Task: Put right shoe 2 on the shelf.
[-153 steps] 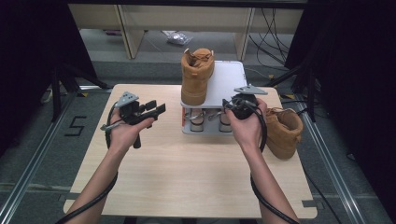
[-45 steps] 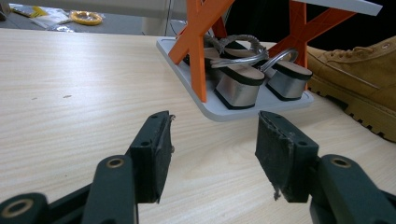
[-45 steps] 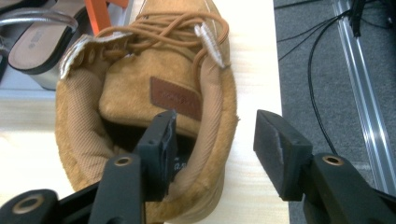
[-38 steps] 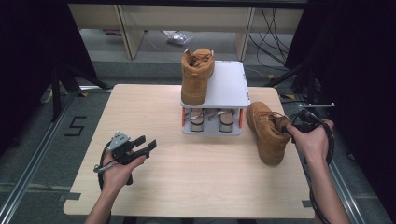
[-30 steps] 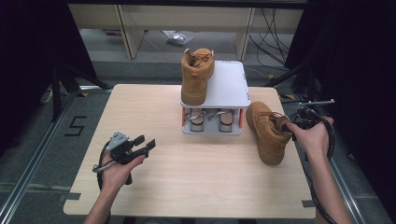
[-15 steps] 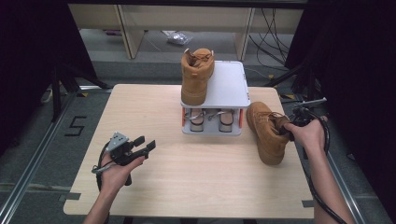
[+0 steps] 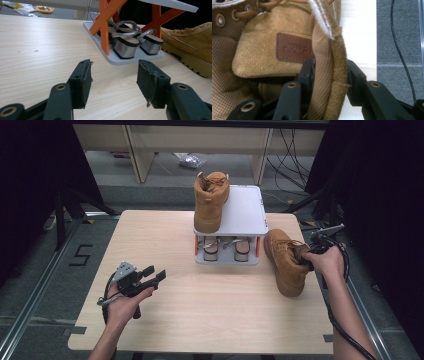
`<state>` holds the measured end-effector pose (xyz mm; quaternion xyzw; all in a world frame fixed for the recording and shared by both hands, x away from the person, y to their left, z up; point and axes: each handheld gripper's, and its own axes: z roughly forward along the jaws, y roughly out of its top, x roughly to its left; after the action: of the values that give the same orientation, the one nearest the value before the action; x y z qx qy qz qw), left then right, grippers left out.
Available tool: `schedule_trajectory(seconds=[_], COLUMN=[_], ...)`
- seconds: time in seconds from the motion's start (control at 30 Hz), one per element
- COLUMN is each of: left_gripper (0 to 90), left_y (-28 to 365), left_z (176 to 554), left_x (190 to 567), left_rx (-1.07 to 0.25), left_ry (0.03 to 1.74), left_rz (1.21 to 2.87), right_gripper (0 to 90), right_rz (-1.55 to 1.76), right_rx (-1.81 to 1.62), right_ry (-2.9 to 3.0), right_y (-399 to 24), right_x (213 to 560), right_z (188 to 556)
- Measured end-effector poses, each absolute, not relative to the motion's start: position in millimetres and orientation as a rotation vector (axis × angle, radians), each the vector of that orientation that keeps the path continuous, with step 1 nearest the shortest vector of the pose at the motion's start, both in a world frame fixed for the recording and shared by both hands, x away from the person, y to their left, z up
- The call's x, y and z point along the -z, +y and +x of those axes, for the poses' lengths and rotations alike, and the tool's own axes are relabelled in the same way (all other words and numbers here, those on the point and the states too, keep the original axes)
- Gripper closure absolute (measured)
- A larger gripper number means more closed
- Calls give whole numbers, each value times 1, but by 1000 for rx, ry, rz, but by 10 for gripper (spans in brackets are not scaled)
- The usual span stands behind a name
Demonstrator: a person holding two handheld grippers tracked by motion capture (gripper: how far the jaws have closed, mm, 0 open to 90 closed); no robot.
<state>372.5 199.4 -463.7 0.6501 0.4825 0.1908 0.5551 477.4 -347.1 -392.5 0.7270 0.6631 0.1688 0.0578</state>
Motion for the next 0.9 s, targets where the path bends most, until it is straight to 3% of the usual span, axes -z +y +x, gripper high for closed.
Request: schedule_trajectory(seconds=[0.33,0.9], left_gripper=[438,449], left_y=[198,201], left_z=[372,372], left_x=[465,465], left_rx=[-441,-447], left_ry=[1143,1145], left_rz=[1545,1537], right_gripper=[768,809], right_rz=[2198,2298], right_rx=[-417,-530], right_ry=[2068,1968], right_y=[-349,-355], right_x=[392,392], right_z=[481,477])
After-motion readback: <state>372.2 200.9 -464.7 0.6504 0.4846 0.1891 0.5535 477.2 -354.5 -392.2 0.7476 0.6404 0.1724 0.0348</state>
